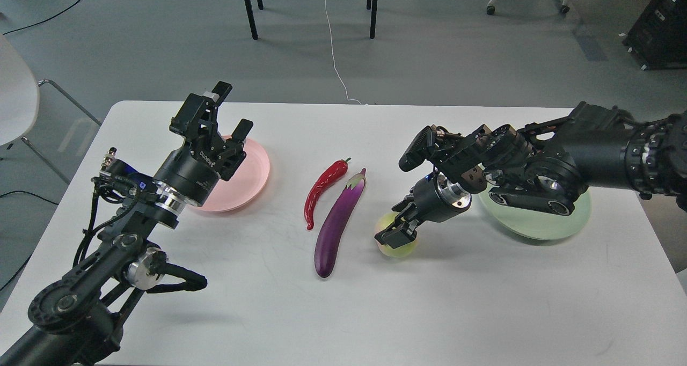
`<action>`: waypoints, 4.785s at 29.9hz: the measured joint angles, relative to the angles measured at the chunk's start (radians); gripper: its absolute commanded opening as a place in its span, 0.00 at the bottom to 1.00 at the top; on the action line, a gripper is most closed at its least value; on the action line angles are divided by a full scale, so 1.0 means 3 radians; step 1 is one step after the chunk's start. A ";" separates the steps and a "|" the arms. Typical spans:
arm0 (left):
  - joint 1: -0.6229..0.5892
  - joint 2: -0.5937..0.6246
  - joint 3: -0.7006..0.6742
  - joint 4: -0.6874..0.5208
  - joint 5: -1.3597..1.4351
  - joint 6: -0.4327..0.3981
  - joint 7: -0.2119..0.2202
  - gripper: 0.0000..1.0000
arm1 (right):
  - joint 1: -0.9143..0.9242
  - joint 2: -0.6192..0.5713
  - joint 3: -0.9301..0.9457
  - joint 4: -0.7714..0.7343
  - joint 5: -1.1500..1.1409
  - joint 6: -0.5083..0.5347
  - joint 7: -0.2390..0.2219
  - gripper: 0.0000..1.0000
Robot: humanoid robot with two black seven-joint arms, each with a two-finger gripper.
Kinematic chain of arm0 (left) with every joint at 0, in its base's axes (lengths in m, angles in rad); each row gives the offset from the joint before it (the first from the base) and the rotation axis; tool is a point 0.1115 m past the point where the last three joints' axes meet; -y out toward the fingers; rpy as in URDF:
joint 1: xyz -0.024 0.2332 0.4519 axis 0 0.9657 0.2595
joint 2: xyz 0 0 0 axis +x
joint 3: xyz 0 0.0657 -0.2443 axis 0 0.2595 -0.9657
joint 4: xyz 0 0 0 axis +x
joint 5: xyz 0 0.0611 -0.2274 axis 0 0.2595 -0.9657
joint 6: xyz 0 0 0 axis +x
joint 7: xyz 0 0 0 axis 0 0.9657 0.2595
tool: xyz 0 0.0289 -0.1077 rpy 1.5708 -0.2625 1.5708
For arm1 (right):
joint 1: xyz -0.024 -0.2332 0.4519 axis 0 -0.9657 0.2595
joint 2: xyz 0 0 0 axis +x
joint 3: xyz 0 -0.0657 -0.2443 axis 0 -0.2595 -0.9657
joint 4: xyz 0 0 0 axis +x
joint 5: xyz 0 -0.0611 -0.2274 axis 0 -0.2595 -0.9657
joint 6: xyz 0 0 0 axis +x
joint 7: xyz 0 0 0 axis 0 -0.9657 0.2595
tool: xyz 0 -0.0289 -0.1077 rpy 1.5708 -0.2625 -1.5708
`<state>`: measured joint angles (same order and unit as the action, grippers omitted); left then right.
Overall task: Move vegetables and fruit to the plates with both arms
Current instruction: 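Carry the yellow-green fruit onto the green plate and release it, then lift the right gripper away from the green plate, then reach the left gripper to the red chili pepper and grasp it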
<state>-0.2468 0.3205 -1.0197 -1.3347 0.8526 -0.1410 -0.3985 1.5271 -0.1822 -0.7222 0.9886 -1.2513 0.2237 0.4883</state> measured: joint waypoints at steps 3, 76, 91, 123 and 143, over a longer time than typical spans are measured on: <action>0.0001 -0.0010 0.0000 0.0000 0.0001 0.0000 0.0000 0.98 | 0.0150 -0.0214 0.0064 -0.0007 0.0003 -0.0025 0.0000 0.49; -0.0310 0.0290 0.0552 -0.0422 0.1898 -0.0153 -0.0234 0.98 | -0.1517 -0.2613 0.2162 0.0915 0.3930 -0.0244 0.0000 0.98; -0.1912 0.0340 0.1957 0.0717 0.4157 -0.0261 -0.0302 0.98 | -0.2463 -0.2619 0.2763 0.0593 0.4641 0.0410 0.0002 0.98; -0.2315 -0.0716 0.2704 0.2687 0.4172 0.0004 -0.0300 0.71 | -0.2564 -0.2660 0.2770 0.0678 0.4642 0.0399 0.0002 0.98; -0.2299 -0.0696 0.2746 0.2751 0.4165 0.0006 -0.0300 0.14 | -0.2564 -0.2687 0.2769 0.0698 0.4641 0.0398 0.0001 0.98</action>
<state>-0.9366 0.1119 -0.1958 -0.5093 2.1022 -0.1392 -0.4887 0.7578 -0.9883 0.1085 1.1981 0.1411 0.3431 0.4887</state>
